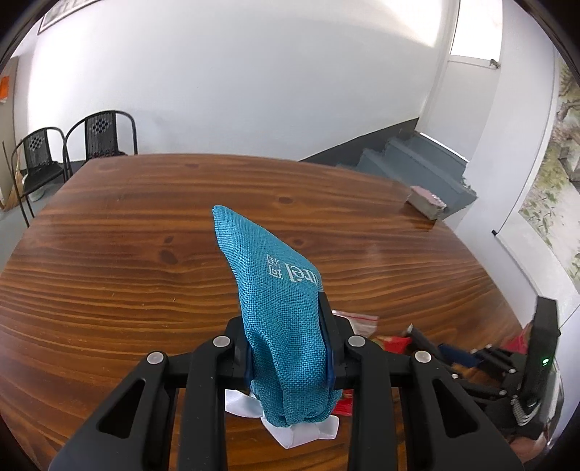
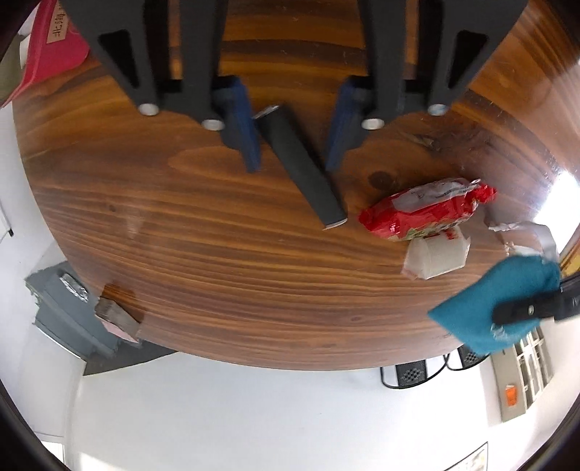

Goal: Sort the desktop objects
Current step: 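Grasp teal Curel pouch with left tool while right tool grasps black tube, then carry pouch and black tube into the red tin box and release both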

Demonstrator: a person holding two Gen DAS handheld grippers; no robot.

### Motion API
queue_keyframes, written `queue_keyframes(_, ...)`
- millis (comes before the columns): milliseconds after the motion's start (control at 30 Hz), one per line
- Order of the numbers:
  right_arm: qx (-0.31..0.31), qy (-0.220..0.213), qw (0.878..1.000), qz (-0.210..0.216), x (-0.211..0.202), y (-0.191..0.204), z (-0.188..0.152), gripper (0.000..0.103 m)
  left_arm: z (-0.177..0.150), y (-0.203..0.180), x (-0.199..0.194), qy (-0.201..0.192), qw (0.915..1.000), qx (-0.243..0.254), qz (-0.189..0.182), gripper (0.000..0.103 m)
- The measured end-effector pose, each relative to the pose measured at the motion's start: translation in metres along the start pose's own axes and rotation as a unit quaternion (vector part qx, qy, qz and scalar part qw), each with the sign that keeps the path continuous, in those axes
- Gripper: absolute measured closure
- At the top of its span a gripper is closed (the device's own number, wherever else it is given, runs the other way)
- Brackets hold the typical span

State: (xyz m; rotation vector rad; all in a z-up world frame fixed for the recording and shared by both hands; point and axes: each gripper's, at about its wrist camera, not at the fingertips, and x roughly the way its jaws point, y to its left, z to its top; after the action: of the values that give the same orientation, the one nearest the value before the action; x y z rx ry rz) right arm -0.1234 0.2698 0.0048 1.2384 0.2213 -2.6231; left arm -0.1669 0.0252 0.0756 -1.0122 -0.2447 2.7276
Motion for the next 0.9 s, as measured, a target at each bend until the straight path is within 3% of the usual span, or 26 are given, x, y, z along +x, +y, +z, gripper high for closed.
queue_keyframes(33, -0.002, 0.002, 1.0, 0.0, 0.0, 0.001, -0.001, 0.082, 0.0, -0.002, -0.002, -0.002, 1.0, 0.001, -0.001, 0.073)
queue_keyframes(167, 0.001, 0.003, 1.0, 0.01, -0.003, 0.003, -0.005, 0.082, 0.0, -0.005, -0.01, -0.007, 1.0, 0.005, 0.0, 0.073)
queue_keyframes(500, 0.091, -0.027, 0.995, 0.037, -0.036, -0.026, -0.012, 0.082, 0.001, -0.007, -0.02, -0.015, 0.9999, -0.002, -0.007, 0.073)
queue_keyframes(900, 0.136, -0.095, 0.986, -0.018, -0.123, -0.034, -0.046, 0.082, -0.003, -0.04, -0.044, -0.036, 0.9982, 0.023, -0.042, 0.073)
